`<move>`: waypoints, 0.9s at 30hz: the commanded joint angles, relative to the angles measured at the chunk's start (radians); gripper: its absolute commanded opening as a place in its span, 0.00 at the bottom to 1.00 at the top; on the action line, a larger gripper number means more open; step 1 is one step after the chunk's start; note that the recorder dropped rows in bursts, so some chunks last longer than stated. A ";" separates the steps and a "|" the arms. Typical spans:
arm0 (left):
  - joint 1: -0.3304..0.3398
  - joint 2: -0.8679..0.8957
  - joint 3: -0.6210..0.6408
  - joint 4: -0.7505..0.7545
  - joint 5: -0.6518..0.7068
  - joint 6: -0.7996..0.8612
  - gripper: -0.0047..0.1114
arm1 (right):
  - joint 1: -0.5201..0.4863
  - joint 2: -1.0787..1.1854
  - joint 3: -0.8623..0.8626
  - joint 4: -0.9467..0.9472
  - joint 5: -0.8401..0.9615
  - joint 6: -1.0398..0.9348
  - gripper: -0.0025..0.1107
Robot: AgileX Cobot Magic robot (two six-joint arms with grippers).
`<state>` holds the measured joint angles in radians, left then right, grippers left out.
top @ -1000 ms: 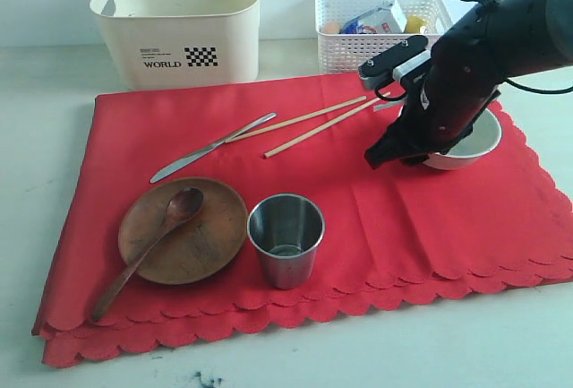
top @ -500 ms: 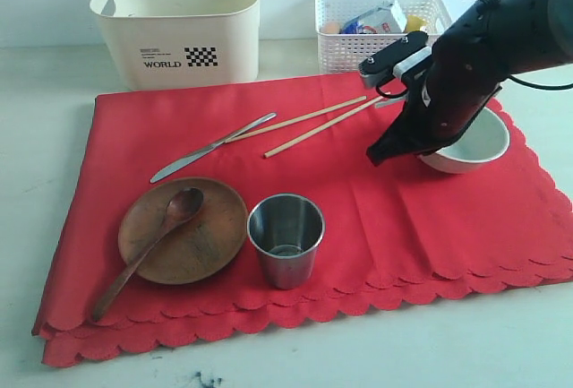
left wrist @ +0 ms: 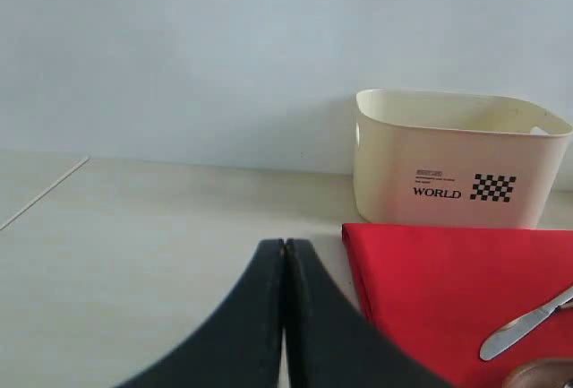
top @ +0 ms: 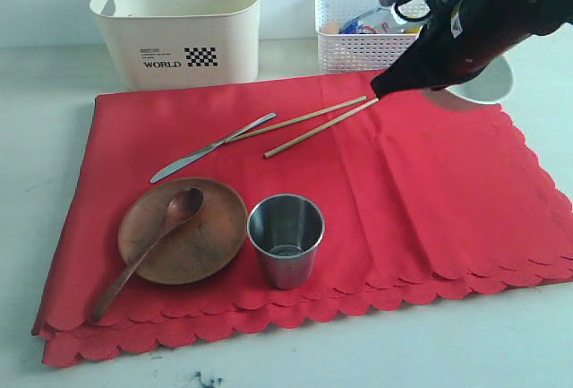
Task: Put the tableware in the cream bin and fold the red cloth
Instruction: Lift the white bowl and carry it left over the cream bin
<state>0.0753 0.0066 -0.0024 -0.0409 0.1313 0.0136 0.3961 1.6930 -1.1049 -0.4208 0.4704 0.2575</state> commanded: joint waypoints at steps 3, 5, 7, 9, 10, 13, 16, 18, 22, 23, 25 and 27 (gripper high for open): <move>-0.007 -0.007 0.002 0.000 -0.003 0.001 0.06 | -0.002 -0.037 -0.010 0.001 -0.145 0.001 0.02; -0.007 -0.007 0.002 0.000 -0.003 0.001 0.06 | -0.002 -0.037 -0.010 0.001 -0.199 0.001 0.02; -0.007 -0.007 0.002 0.000 -0.003 0.001 0.06 | -0.002 -0.037 -0.010 0.001 -0.290 0.001 0.02; -0.007 -0.007 0.002 0.000 -0.003 0.001 0.06 | -0.002 -0.037 -0.010 0.001 -0.395 0.001 0.02; -0.007 -0.007 0.002 0.000 -0.003 0.001 0.06 | -0.002 -0.037 -0.010 0.001 -0.430 0.001 0.02; -0.007 -0.007 0.002 0.000 -0.003 0.001 0.06 | -0.002 -0.035 -0.010 -0.003 -0.623 0.001 0.02; -0.007 -0.007 0.002 0.000 -0.003 0.001 0.06 | -0.002 -0.011 -0.010 -0.009 -0.796 0.001 0.02; -0.007 -0.007 0.002 0.000 -0.003 0.001 0.06 | -0.002 0.034 -0.010 -0.009 -0.955 0.003 0.02; -0.007 -0.007 0.002 0.000 -0.003 0.001 0.06 | -0.002 0.147 -0.010 -0.253 -1.356 0.127 0.02; -0.007 -0.007 0.002 0.000 -0.003 0.001 0.06 | 0.002 0.165 -0.012 -0.258 -1.420 0.151 0.02; -0.007 -0.007 0.002 0.000 -0.003 0.001 0.06 | 0.015 0.193 -0.031 -0.260 -1.450 0.180 0.02; -0.007 -0.007 0.002 0.000 -0.003 0.001 0.06 | 0.044 0.229 -0.074 -0.278 -1.392 0.205 0.02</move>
<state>0.0753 0.0066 -0.0024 -0.0409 0.1313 0.0136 0.4199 1.8982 -1.1400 -0.6822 -0.9072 0.4305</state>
